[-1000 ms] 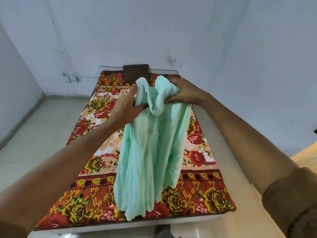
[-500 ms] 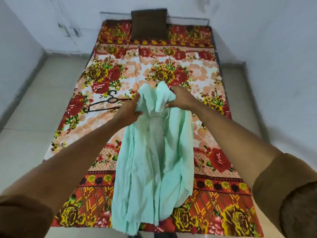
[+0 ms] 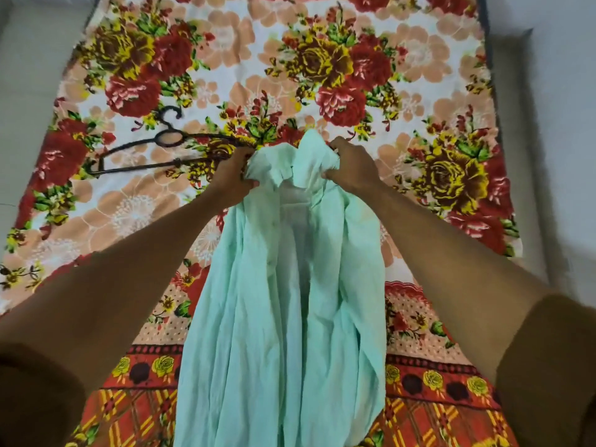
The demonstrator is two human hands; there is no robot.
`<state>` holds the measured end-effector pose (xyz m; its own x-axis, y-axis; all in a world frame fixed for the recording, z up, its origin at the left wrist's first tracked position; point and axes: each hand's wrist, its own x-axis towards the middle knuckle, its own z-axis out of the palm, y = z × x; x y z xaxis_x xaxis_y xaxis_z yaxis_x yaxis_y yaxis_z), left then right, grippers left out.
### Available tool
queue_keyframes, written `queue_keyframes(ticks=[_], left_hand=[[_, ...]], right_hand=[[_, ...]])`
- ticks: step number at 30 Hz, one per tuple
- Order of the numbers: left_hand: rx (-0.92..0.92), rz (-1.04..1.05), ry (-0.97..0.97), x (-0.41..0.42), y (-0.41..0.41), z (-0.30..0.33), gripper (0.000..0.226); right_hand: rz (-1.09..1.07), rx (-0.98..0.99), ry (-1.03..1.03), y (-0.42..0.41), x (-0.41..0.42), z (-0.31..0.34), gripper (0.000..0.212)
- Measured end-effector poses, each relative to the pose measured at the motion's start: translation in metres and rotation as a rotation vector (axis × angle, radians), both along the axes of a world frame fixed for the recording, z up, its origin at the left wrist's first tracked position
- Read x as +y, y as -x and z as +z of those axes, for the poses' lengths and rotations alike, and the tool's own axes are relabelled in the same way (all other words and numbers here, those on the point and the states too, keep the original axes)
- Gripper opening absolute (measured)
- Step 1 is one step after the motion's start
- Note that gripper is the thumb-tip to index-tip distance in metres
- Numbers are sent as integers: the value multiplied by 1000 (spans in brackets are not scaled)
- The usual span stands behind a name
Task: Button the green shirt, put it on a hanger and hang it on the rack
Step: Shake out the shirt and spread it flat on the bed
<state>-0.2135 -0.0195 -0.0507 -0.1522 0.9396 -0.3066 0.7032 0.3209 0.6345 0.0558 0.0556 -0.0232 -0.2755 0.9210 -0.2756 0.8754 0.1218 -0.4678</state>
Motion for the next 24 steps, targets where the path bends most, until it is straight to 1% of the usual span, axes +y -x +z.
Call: queue_keyframes(ticks=[2,3,4,6,8,10,11,14,16,17,19,21,23,24], left_hand=[[-66,51,19,-15,0,-21,75],[-98,83,23,-26,0,-32,75],[-119,106,26,-41,0,-38,75],[-148,132,-7,-73,-3,-48,73],[-144,194,-30,-100,-9,-50,68],[-112,307,11,-122,-15,-50,60],[-88,335,36,-132,-17,-53,53],[-29,326,39,-146,-18,-59,29],[-54,360,-26,-144,-12,-58,15],[-65,366,-58,-141,-11,-56,13],[-87,382,-99,-137,-4,-56,19],[-97,379,-121,-135,4,-58,16],[-99,363,-118,-138,8,-60,15],[-112,366,-73,-140,9,-59,17]], right_hand=[[-119,-2,-45,2,-25,-26,65],[-147,-6,-104,6,-41,-40,65],[-133,-18,-180,10,-60,-51,62],[-14,-48,-313,22,-100,-66,53],[103,-58,-398,35,-136,-74,46],[108,-72,-427,49,-161,-79,45],[79,-82,-422,55,-170,-82,46],[-57,-183,-346,61,-172,-94,50],[-233,-221,-252,57,-157,-103,48],[-338,-219,-219,53,-146,-105,48],[-461,-213,-206,47,-129,-106,51],[-540,-192,-274,48,-118,-100,51],[-675,-109,-318,55,-110,-89,50],[-738,-66,-337,59,-109,-82,49]])
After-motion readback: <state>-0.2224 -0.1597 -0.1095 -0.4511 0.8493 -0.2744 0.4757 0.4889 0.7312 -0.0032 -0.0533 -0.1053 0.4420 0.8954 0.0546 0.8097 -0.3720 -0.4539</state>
